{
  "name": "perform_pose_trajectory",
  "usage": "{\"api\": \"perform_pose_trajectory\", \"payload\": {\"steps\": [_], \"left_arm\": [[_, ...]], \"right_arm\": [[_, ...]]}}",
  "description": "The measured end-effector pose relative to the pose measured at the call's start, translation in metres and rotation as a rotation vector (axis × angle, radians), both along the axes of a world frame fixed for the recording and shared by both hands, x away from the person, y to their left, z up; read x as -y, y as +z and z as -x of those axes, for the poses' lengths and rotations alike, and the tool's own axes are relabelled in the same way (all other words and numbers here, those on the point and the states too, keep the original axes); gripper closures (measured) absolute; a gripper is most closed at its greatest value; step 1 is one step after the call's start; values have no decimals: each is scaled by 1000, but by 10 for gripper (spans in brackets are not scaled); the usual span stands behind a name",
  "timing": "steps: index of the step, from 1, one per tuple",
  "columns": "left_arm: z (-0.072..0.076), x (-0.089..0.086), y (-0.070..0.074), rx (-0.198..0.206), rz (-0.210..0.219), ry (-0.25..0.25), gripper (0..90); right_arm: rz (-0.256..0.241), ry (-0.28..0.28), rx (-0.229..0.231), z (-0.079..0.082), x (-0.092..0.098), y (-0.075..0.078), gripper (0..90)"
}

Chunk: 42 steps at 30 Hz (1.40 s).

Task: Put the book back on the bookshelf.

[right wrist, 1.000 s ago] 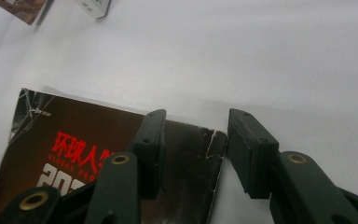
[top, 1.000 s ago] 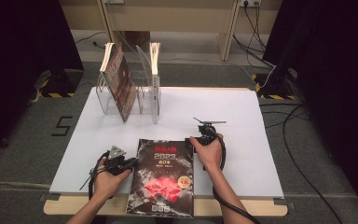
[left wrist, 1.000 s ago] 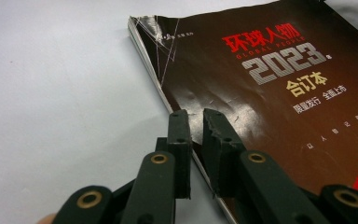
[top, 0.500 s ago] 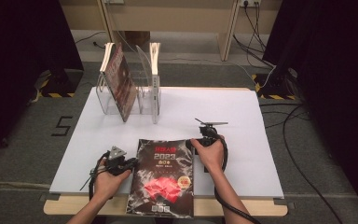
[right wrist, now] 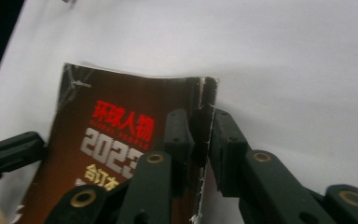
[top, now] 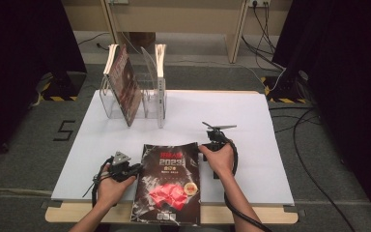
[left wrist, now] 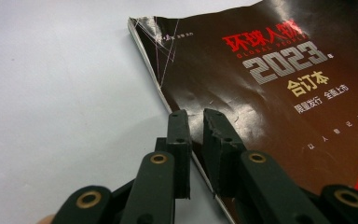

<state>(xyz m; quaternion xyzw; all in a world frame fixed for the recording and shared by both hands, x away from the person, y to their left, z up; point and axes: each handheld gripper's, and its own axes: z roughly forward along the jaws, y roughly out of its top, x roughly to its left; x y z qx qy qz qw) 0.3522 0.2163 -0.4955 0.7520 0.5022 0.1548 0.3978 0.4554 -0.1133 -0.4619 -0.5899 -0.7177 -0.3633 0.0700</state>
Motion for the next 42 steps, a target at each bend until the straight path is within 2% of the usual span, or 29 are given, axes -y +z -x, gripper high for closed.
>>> {"api": "perform_pose_trajectory", "payload": {"steps": [2,7,12,17,20,23,27,33,42], "left_arm": [[0,0,0,3,1,2,800],[1,0,0,2,-8,-4,792],[0,-2,1,-1,4,-6,775],[1,-3,5,20,8,0,724],[2,-4,9,36,21,11,690],[1,-6,12,55,14,18,658],[2,-9,17,75,27,28,623],[3,-12,23,92,38,36,592],[4,-16,31,110,59,55,541]], "right_arm": [[-36,5,-9,0,1,4,842],[-54,27,20,4,0,16,872],[-75,26,42,8,-3,25,874],[-103,19,75,13,-4,34,875],[-104,15,116,16,-5,41,875],[-105,9,137,18,-6,46,875],[-105,7,167,21,-7,52,875],[-102,3,227,28,-13,64,875],[-105,6,290,34,-19,80,875]]}}
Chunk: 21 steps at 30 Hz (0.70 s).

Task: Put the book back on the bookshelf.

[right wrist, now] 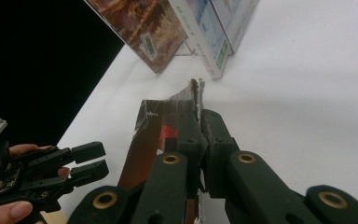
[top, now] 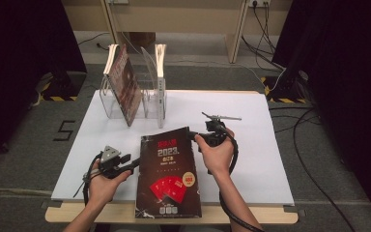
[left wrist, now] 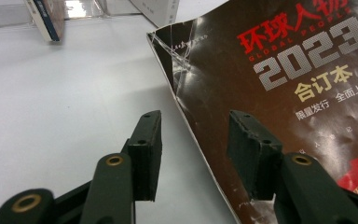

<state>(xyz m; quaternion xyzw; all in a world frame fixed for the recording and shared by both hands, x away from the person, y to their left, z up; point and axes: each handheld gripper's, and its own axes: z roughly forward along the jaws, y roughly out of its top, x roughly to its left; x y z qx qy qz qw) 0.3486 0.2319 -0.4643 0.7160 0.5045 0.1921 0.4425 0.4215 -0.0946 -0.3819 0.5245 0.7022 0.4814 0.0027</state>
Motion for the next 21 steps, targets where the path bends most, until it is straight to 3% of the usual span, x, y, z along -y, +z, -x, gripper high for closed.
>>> {"api": "perform_pose_trajectory", "payload": {"steps": [17,21], "left_arm": [[2,-4,14,37,28,11,502],[3,-5,19,46,32,13,495]], "right_arm": [[-20,-7,127,6,-18,33,875],[-20,-9,175,6,-26,41,875]]}}
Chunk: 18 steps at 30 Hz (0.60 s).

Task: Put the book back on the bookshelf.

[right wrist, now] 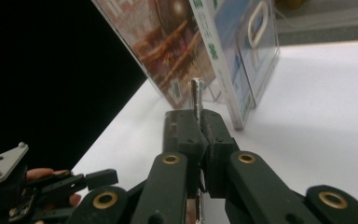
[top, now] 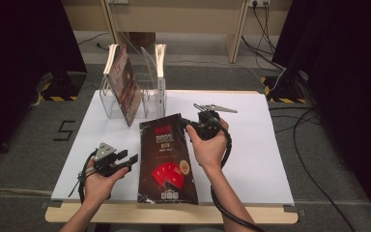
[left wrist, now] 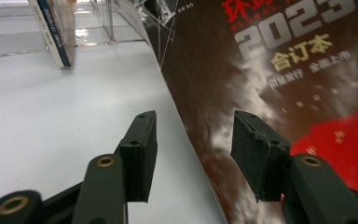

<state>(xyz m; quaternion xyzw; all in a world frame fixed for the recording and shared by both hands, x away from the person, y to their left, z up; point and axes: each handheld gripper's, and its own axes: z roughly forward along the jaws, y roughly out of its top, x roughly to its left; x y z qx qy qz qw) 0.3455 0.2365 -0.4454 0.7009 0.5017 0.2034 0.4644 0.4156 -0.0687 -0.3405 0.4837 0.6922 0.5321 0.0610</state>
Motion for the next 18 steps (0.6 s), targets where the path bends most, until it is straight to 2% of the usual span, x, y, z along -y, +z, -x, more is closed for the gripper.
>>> {"api": "perform_pose_trajectory", "payload": {"steps": [12,18], "left_arm": [[0,-1,2,2,6,0,490],[0,0,7,15,15,-3,489]], "right_arm": [[-10,0,63,-3,-14,14,875],[-33,2,98,-2,-20,19,875]]}}
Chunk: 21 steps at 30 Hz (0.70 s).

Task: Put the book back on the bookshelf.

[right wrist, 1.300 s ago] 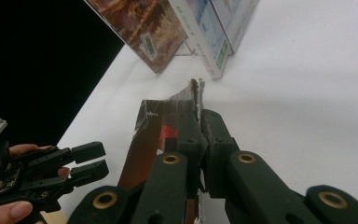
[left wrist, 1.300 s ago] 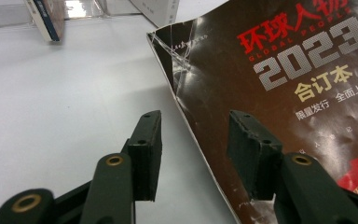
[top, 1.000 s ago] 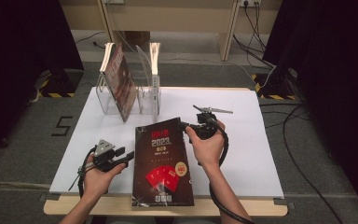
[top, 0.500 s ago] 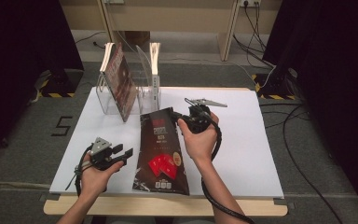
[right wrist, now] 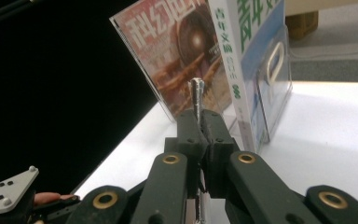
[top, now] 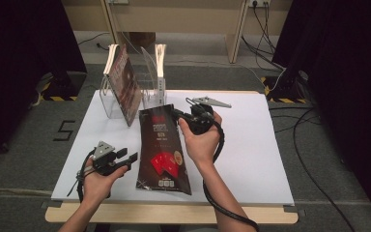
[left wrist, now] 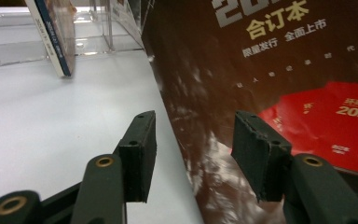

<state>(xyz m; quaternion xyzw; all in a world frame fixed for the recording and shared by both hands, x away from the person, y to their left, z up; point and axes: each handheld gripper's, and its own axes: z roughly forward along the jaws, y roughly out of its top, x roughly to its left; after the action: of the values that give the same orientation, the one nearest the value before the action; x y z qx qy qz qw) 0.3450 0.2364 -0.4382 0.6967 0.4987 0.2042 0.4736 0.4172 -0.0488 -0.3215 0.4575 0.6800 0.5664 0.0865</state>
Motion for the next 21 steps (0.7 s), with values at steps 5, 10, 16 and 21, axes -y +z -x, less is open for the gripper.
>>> {"api": "perform_pose_trajectory", "payload": {"steps": [5,10,16,21], "left_arm": [[-1,3,6,16,20,-10,485],[-3,8,17,30,43,-22,476],[-6,14,30,48,62,-43,463],[-8,19,42,70,81,-56,456]], "right_arm": [[-13,-3,33,-1,-4,4,875],[-21,-3,77,-1,-11,8,875],[-41,-10,111,-3,-17,11,875],[-50,-20,135,-6,-23,14,876]]}}
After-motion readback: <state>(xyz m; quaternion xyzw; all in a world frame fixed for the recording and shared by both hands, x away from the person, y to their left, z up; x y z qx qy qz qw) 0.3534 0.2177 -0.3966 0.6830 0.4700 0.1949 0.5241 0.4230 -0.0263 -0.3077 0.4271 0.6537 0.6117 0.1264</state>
